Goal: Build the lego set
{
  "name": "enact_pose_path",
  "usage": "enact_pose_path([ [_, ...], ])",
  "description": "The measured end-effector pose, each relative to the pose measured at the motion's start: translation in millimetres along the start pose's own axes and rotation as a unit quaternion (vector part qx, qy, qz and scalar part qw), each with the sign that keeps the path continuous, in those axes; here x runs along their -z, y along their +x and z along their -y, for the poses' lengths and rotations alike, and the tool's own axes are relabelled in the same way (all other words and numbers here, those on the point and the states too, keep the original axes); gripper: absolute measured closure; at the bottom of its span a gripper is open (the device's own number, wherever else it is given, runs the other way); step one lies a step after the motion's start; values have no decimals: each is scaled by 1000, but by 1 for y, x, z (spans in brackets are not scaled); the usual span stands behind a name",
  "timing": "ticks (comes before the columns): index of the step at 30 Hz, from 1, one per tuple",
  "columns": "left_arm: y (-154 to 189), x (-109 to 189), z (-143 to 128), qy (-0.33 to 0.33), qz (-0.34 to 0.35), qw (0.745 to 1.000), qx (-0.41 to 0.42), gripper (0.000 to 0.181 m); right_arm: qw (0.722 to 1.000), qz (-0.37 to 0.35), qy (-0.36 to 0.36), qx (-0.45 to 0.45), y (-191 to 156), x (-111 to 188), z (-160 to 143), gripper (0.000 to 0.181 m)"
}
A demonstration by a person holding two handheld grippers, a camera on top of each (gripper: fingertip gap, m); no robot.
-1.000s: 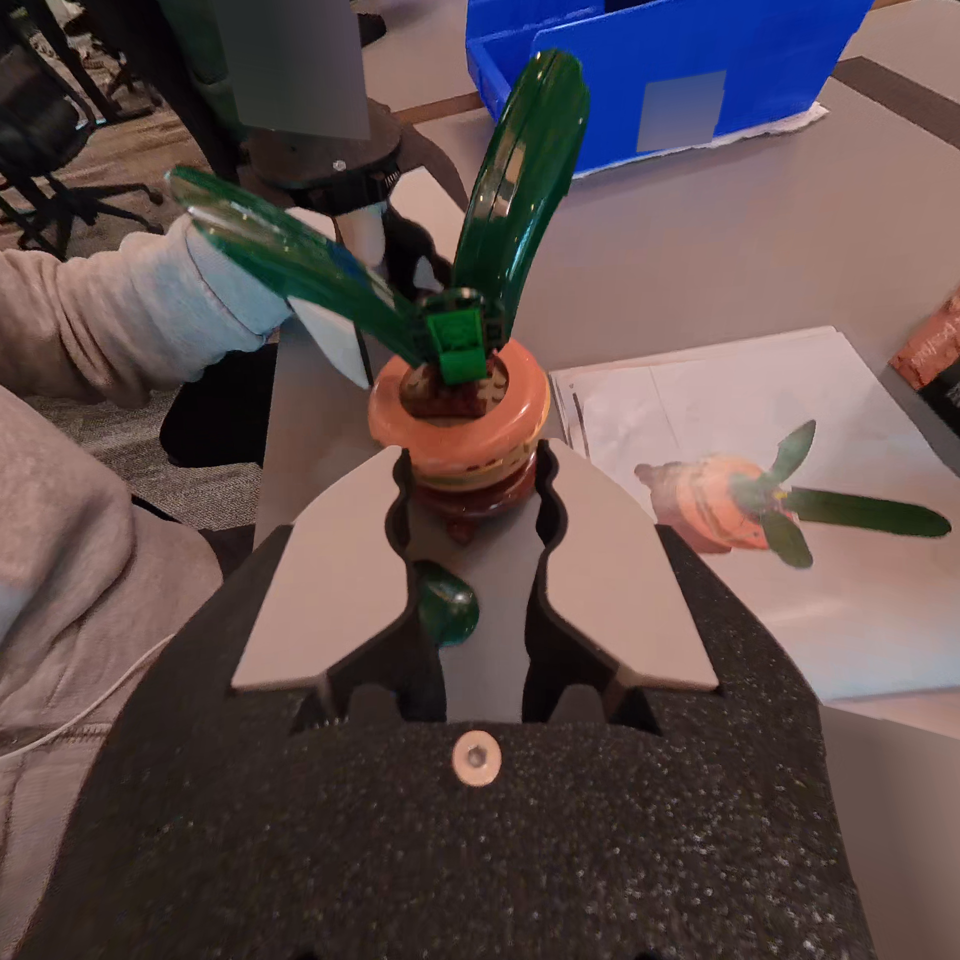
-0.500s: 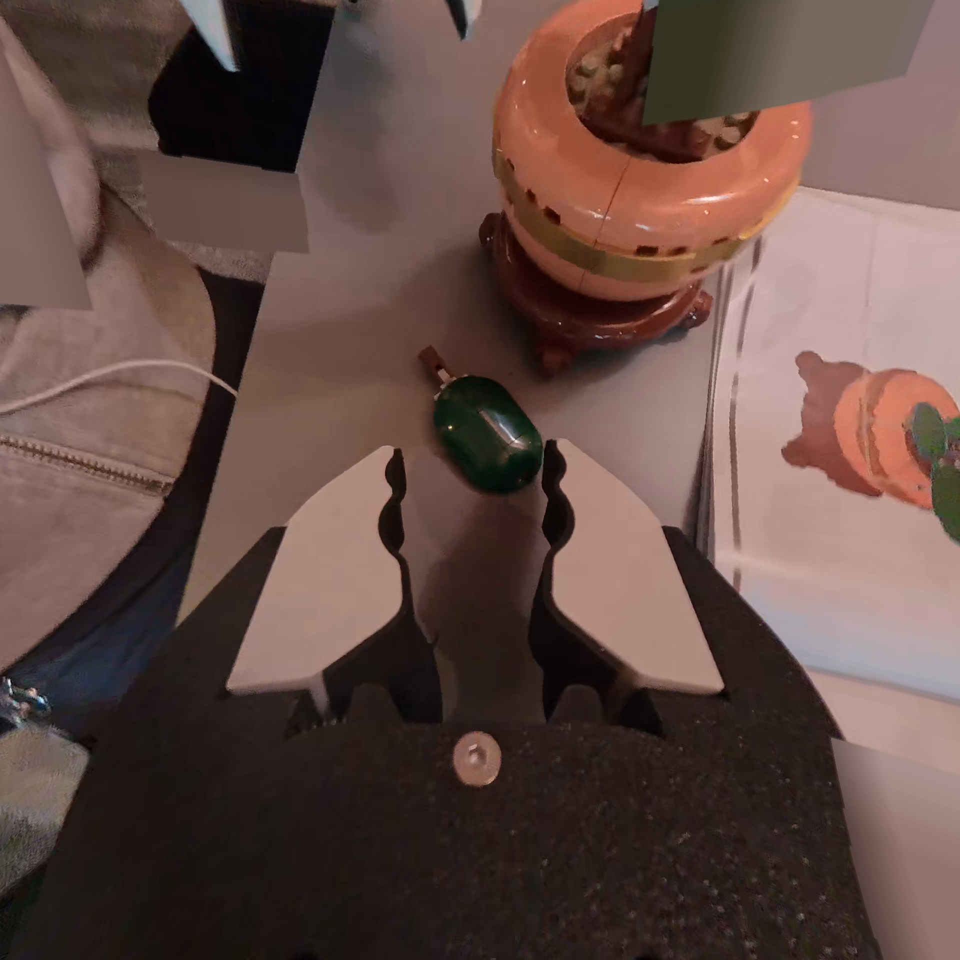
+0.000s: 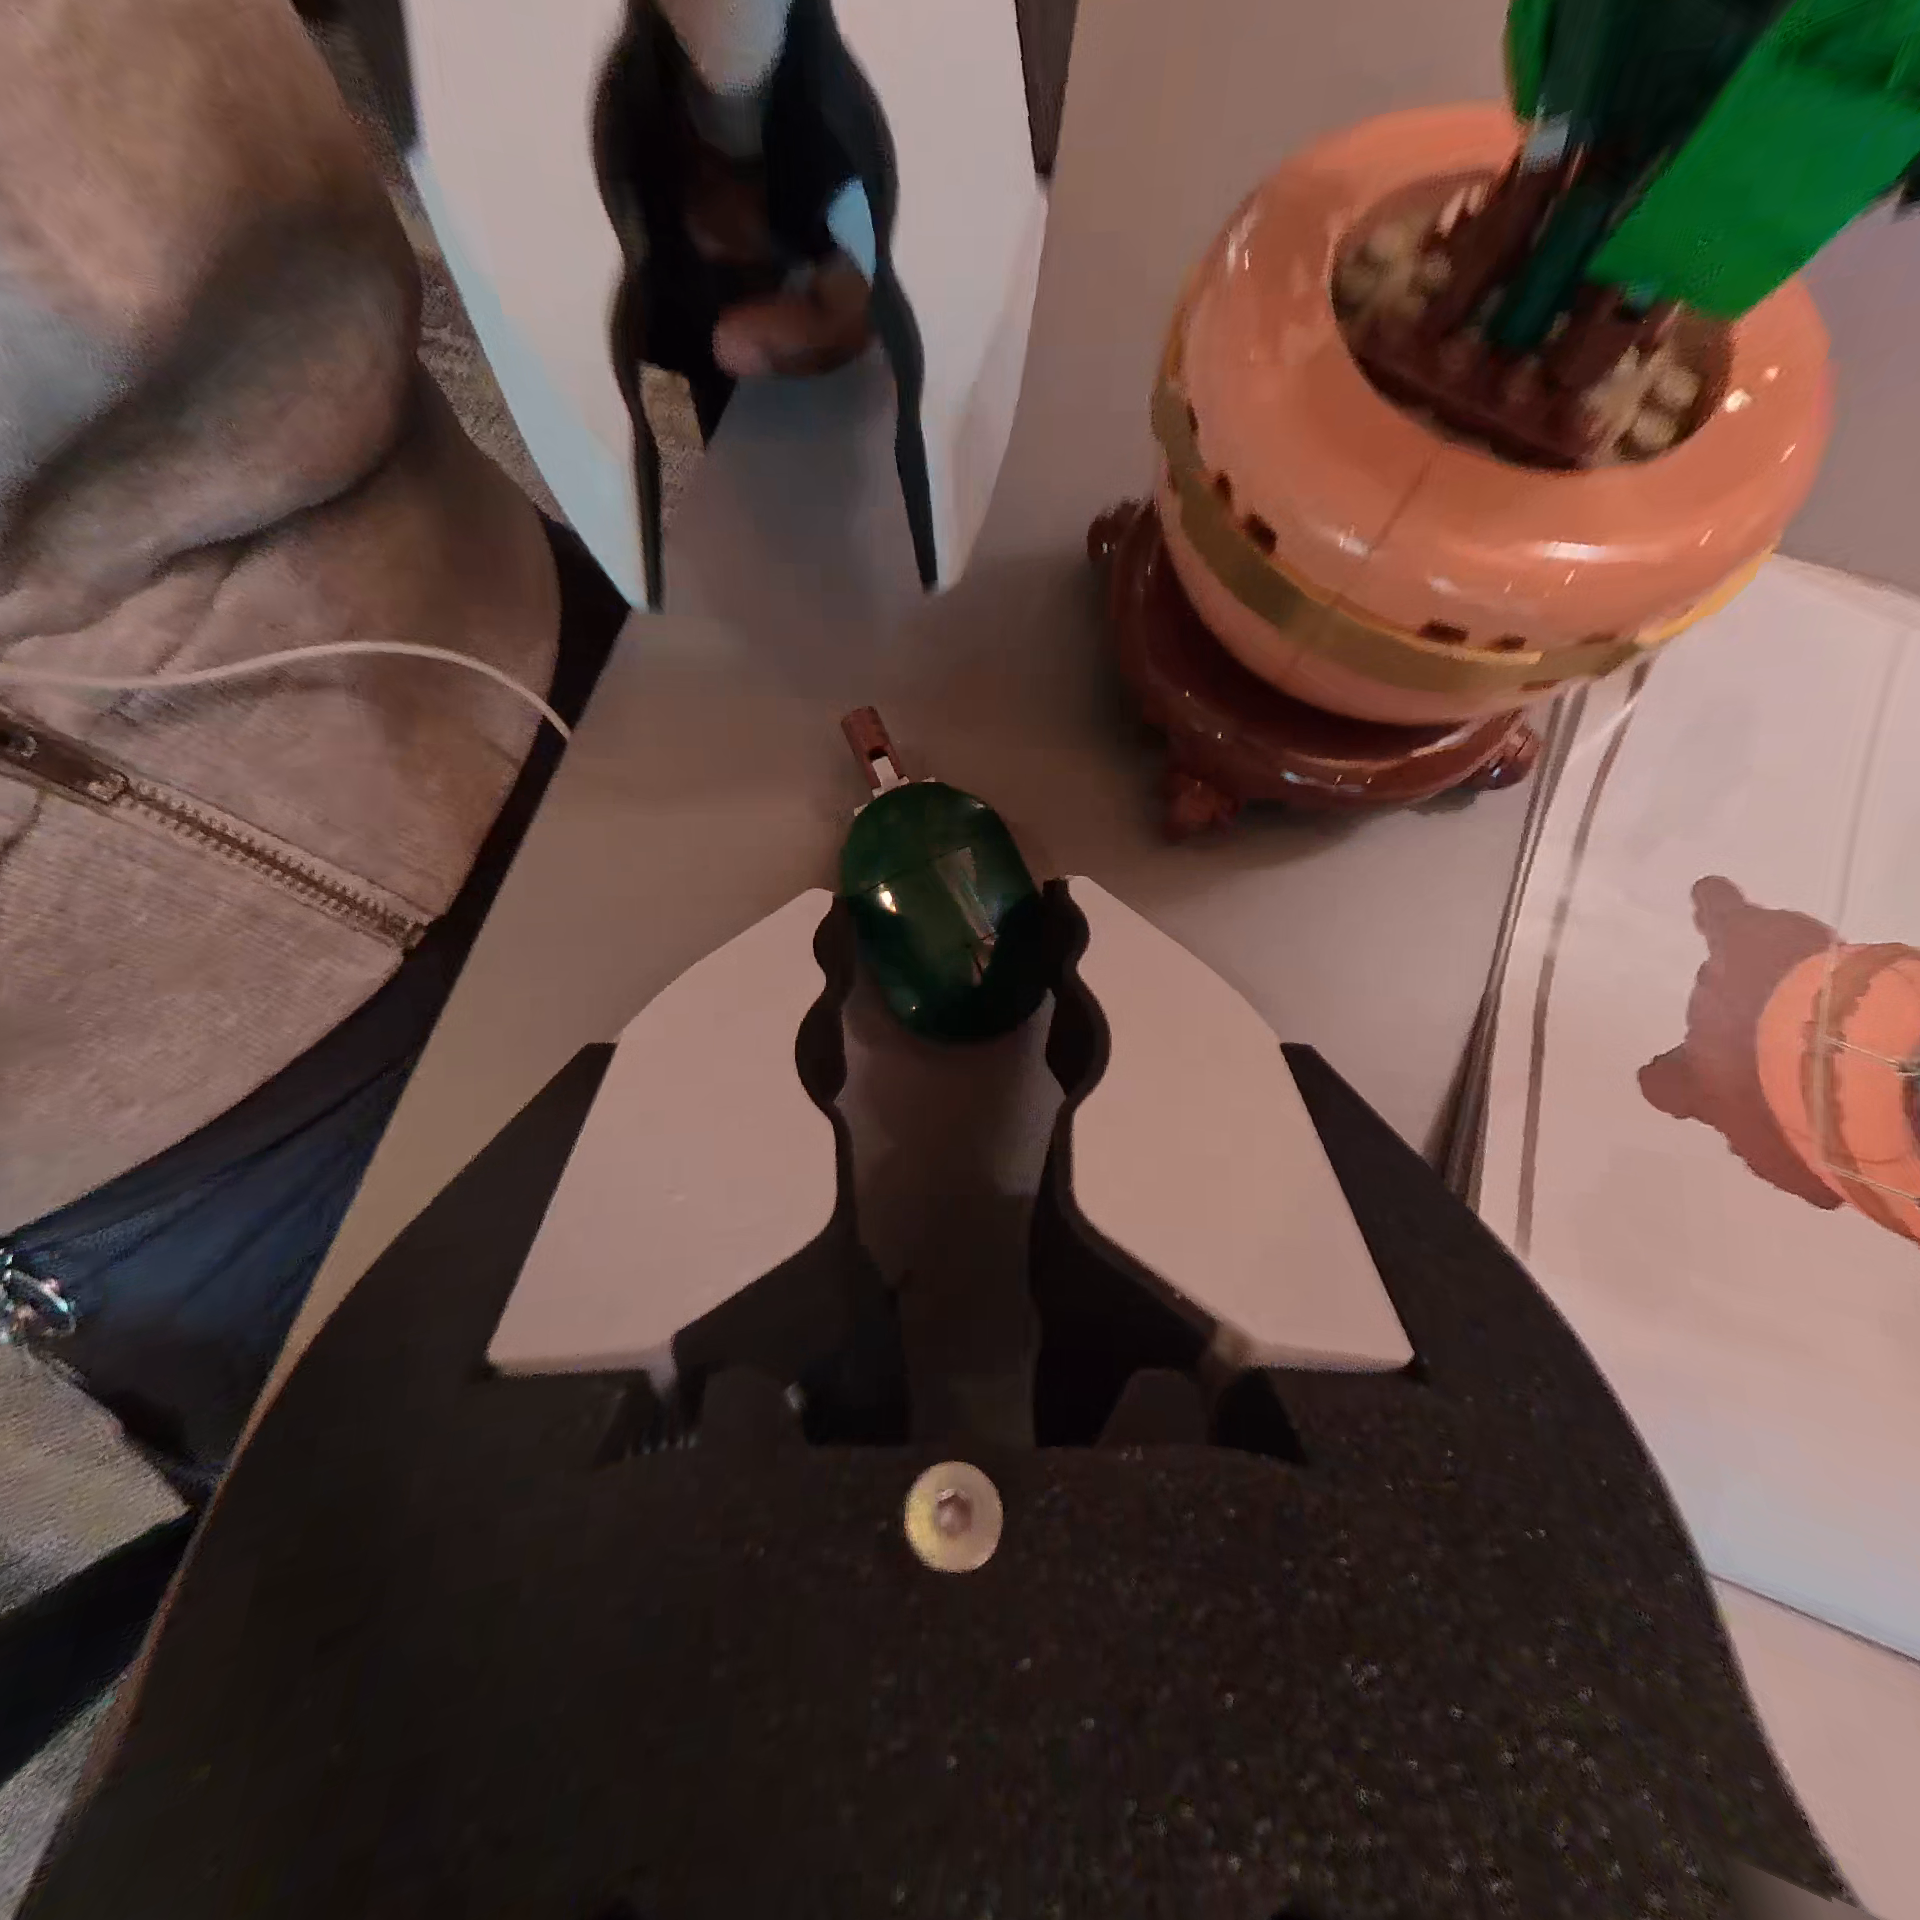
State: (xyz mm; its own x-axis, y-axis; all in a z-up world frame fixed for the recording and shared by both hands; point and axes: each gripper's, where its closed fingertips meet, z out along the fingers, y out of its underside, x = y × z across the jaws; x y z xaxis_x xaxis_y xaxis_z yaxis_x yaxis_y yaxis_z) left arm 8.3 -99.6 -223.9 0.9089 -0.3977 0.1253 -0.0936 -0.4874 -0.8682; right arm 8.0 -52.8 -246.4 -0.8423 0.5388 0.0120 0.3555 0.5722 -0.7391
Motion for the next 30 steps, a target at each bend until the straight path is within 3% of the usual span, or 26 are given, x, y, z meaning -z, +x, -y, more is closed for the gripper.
enact_pose_path([
  [7,14,-10,10,18,-35,999,19,152,991,-96,-4,90,-20,19,29,147],
  [12,29,-13,13,16,-63,998,-10,171,987,-112,-19,113,-32,24,37,147],
  [16,31,-12,19,39,-74,996,-3,172,988,-116,9,99,-33,32,44,147],
  [20,32,1,43,128,-118,984,39,174,983,-121,131,33,-31,55,66,136],
  [23,35,20,66,219,-180,954,94,175,951,-102,289,-48,-30,79,82,129],
  [25,34,28,75,257,-207,936,122,175,926,-69,362,-84,-34,79,85,129],
  [30,47,30,84,279,-267,909,155,175,887,-25,454,-79,-45,62,105,132],
])
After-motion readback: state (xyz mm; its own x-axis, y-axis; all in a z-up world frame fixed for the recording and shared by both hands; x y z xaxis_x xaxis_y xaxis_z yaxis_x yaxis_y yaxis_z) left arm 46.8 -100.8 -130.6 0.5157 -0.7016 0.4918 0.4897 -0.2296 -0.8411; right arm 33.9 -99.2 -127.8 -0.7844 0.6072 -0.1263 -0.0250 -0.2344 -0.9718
